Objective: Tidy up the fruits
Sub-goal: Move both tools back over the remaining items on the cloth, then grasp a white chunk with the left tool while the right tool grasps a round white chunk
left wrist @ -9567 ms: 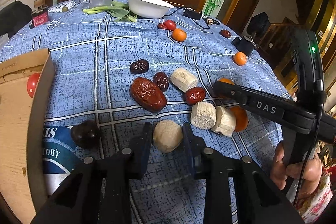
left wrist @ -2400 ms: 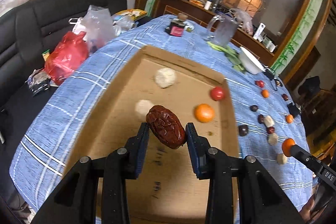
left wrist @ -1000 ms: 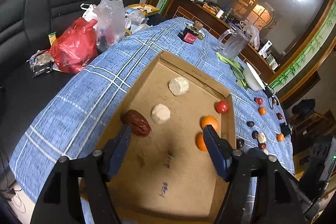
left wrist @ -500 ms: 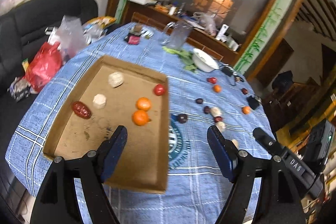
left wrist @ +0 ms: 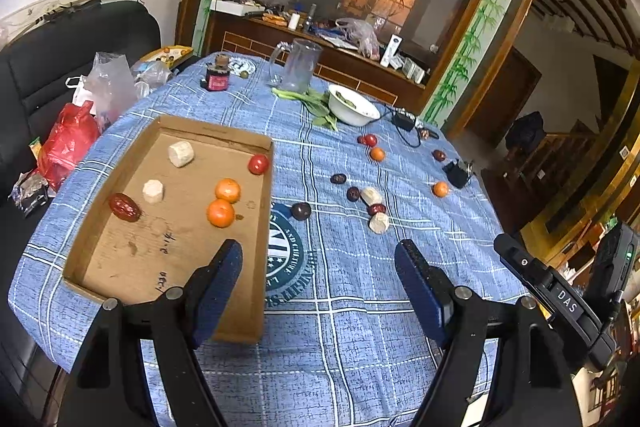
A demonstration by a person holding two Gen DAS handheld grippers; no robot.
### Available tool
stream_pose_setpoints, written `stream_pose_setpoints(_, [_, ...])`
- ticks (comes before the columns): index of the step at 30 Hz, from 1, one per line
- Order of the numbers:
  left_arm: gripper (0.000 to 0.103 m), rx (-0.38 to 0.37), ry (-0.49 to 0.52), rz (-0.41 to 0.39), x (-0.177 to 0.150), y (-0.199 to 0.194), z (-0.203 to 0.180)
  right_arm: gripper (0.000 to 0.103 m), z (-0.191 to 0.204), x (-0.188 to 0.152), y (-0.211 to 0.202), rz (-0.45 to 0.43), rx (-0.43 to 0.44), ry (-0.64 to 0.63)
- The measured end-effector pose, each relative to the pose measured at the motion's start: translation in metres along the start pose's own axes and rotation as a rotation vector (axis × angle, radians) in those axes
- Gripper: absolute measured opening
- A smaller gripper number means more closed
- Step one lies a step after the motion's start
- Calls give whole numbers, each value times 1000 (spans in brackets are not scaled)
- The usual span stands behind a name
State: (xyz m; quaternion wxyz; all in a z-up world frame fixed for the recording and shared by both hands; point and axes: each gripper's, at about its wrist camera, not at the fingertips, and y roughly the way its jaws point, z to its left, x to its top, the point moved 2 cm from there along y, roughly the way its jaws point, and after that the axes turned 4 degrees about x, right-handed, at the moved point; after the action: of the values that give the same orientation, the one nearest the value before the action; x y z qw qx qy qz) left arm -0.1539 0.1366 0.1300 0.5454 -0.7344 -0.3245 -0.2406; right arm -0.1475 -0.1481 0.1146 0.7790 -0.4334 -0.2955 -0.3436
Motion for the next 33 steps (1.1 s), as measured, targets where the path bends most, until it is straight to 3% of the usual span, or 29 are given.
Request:
stream_pose_setpoints(13, [78, 4, 29, 122, -5, 78, -3, 68, -61, -21, 76, 196, -125, 75])
stream_pose_setpoints(18, [78, 24, 54, 190, -7, 118, -10, 68, -86, -22, 83, 209, -167, 113])
stream_pose_setpoints(25, [78, -44, 113, 268, -18, 153, -39, 68, -112, -20, 87, 223, -220, 145])
stream_pose_setpoints(33, [78, -11, 79, 280, -10, 166, -29, 68, -108, -17, 107, 270, -203, 86])
